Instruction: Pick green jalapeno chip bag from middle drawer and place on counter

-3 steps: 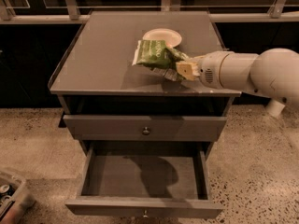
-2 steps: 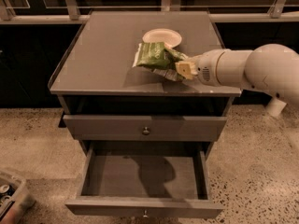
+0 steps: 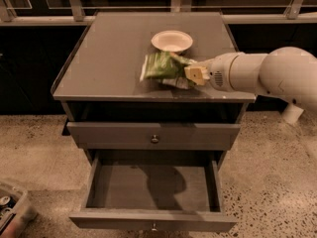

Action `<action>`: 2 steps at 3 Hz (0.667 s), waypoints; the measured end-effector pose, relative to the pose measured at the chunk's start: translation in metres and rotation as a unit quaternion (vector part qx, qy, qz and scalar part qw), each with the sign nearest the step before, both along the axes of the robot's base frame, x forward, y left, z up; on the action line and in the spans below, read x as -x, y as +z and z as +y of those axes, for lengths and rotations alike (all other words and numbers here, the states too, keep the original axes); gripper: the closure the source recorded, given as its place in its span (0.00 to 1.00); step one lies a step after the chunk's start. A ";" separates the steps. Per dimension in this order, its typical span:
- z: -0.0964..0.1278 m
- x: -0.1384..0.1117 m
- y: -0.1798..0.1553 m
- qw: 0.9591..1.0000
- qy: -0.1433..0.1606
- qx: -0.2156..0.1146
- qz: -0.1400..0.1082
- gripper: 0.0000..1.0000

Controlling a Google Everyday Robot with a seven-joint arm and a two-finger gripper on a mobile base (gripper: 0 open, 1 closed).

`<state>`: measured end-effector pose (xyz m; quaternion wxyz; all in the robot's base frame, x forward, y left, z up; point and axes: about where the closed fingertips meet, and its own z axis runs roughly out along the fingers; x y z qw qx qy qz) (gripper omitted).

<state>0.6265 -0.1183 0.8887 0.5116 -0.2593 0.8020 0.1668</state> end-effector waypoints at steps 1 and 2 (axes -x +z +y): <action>0.000 0.000 0.000 1.000 0.000 0.000 0.000 0.11; 0.000 0.000 0.000 1.000 0.000 0.000 0.000 0.00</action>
Offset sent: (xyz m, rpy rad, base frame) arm 0.0000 0.0000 0.0000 0.0000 0.0000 0.0000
